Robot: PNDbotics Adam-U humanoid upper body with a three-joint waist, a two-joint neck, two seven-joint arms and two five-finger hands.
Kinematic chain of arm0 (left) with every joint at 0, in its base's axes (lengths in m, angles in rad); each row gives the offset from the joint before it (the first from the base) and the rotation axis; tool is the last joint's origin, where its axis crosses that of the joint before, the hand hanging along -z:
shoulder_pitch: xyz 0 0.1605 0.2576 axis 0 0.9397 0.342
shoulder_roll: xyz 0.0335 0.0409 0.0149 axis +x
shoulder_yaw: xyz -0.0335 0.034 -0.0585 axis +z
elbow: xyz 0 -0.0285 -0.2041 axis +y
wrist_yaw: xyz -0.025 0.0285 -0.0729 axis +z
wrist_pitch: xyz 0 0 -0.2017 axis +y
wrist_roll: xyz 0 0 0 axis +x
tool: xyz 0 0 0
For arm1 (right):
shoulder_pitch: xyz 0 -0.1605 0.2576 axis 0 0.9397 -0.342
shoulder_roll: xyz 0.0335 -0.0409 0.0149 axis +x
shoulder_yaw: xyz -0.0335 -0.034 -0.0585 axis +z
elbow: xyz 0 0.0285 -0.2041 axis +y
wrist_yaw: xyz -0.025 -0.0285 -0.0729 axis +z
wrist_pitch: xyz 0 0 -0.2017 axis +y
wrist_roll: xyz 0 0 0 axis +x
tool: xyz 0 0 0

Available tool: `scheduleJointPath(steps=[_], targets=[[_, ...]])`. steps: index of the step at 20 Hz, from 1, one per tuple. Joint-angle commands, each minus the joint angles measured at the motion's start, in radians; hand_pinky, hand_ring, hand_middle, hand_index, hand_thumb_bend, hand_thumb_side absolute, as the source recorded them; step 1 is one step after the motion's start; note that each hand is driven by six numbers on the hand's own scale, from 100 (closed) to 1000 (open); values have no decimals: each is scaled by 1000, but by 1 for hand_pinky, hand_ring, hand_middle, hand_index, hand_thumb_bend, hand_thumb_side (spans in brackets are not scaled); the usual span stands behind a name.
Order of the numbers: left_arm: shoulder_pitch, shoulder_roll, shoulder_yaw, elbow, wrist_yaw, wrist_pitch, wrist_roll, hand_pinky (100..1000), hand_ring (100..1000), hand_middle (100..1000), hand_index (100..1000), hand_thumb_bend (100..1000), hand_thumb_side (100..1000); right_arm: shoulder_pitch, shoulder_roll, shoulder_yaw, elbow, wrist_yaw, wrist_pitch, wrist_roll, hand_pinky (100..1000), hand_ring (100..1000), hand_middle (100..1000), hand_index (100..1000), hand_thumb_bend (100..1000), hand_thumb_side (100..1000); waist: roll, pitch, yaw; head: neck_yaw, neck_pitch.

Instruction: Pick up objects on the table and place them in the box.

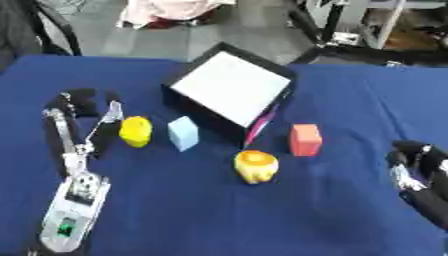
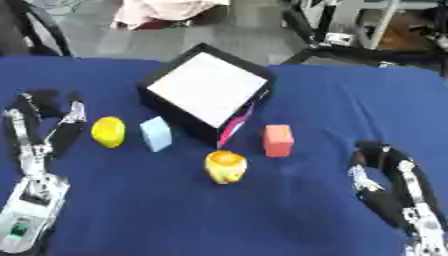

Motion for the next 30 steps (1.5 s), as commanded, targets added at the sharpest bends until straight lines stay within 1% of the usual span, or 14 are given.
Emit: scheduleJointPath(steps=[1,4,7,10,11,12,14,15,18,19,21,23,25,30], targets=[[-12,11,2,-15,-6,0,-10,576,399,390,564,297,100,-5,-6,-7,-12,-3,-2,0,725,647,574,729,100,438,-10,-21,-2,0,-2],[-14,12,6,-16,-12,2,-14,578,401,391,565,296,100,-6,-6,-6,-12,-3,-2,0,726,647,574,729,100,437,-10,-22,-1,1,-2],[-24,28,7,-12,-28,17,-42,599,431,416,601,280,100,-5,-6,-7,-11,-3,-1,-1,726,647,574,729,100,437,-10,-24,0,0,-2],[-42,118,-6,-6,-73,65,-159,622,466,446,647,227,100,-5,-7,-6,-9,-2,0,0,725,647,574,729,100,439,-6,-24,-3,4,-2],[-50,166,-16,-4,-94,89,-216,657,506,480,692,170,100,-6,-9,-6,-8,-1,0,1,725,647,574,729,100,439,-3,-24,-5,5,-2],[-60,229,-31,-2,-123,115,-293,669,515,488,701,156,100,-6,-10,-6,-7,0,1,1,725,647,574,729,100,440,0,-25,-8,6,-2],[-81,348,-62,-2,-181,154,-467,727,577,550,755,103,100,-6,-15,-7,-5,2,2,0,725,647,574,729,100,440,7,-28,-13,4,-2],[-96,404,-76,-5,-211,168,-562,742,592,565,765,100,100,-5,-17,-7,-3,3,2,0,725,647,574,729,100,440,10,-30,-14,3,-2],[-161,563,-135,-15,-267,178,-824,792,650,621,794,100,100,-2,-25,-5,-1,6,2,2,726,647,574,729,100,439,20,-36,-19,3,-2],[-186,601,-153,-15,-274,176,-902,796,655,626,796,100,100,-2,-28,-4,0,7,2,2,726,647,574,729,100,439,22,-37,-20,4,-2],[-247,678,-214,-4,-289,155,-1060,832,705,678,815,100,160,-1,-32,-2,2,8,2,5,726,647,574,729,100,437,27,-42,-25,7,-2],[-309,722,-266,19,-301,129,-1192,847,729,707,825,100,187,-1,-36,-2,4,9,1,5,725,647,574,729,100,437,30,-45,-28,8,-2],[-368,741,-307,50,-310,103,-1294,858,742,723,834,100,206,-1,-38,-1,5,9,1,6,725,647,574,729,100,437,32,-47,-31,8,-2],[-474,726,-368,129,-330,48,-1442,875,761,749,849,100,217,1,-40,1,8,10,1,8,725,647,574,729,100,438,36,-51,-33,9,-2]])
